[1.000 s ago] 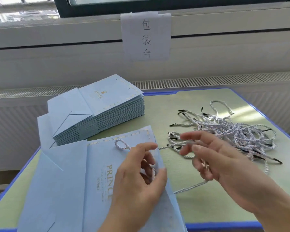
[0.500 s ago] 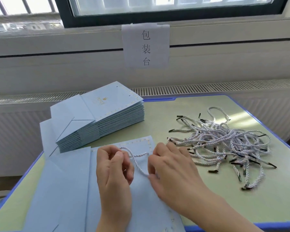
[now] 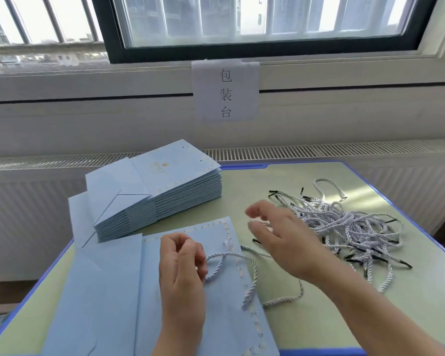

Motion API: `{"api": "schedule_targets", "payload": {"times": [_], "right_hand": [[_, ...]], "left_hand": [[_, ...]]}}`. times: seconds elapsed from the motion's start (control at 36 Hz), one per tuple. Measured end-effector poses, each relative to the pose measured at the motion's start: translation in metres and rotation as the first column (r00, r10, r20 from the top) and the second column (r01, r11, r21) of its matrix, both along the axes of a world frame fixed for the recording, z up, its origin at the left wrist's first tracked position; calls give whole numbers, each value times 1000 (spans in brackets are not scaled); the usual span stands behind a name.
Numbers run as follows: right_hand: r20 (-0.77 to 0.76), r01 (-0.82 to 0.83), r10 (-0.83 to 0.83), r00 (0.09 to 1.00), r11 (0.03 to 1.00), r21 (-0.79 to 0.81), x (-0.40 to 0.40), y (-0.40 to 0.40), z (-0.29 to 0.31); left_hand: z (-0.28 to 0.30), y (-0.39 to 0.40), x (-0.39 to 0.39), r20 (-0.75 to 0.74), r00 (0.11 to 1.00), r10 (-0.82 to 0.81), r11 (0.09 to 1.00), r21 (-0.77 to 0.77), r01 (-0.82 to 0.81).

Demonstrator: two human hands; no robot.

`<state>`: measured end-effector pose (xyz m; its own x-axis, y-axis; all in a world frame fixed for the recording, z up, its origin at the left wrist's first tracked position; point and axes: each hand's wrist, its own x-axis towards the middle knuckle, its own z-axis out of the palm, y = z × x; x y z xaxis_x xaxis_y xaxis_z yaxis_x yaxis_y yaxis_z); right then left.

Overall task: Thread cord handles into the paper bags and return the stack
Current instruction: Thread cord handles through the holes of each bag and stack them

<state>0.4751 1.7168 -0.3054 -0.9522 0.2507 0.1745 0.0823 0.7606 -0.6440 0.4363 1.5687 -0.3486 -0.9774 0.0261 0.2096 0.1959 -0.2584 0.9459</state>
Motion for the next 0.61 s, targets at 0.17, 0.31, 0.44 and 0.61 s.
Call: {"api": "schedule_targets", "payload": {"times": [0.17,0.31,0.44,0.61], "right_hand": [[236,-206,103,966,860,467,-80,-19,-12],[250,-240,136,959,858,454,-89,-35,-10],[247,-221,197,949,973,70,-67,-14,-1],[204,-17,86,975,947,-320,-21,37,14]], "left_hand": [[6,-4,7,10,997,-80,996,49,80],[6,-6,10,-95,981,-166,986,3,167],[3,-9,18,-282,903,-324,935,-241,260],[23,-20,29,-700,672,-244,783,-551,-289]]}}
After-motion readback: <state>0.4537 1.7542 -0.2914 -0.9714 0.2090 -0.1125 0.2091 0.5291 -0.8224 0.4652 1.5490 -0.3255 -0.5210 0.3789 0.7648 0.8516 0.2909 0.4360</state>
